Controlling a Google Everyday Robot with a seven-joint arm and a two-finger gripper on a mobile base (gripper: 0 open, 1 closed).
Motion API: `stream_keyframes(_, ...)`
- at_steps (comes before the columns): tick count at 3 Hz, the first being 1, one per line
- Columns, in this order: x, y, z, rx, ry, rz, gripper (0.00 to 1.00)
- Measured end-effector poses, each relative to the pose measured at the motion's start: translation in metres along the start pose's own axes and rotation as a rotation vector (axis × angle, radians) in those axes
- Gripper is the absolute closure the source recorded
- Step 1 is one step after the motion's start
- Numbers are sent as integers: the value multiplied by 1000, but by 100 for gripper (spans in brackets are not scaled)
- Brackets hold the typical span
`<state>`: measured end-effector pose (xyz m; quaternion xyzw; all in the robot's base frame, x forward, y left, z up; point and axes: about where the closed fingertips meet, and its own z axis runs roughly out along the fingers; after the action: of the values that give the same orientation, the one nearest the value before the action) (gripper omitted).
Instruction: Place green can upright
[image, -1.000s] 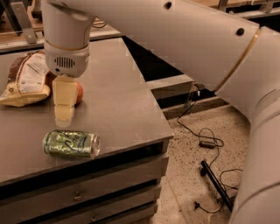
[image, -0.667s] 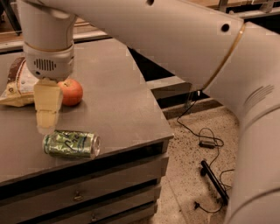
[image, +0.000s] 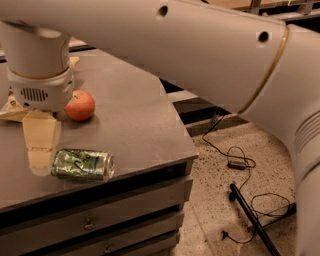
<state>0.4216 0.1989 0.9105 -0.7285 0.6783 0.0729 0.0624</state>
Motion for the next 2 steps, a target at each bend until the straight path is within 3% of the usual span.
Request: stream_keyframes(2,17,13,29,39,70,-4,0)
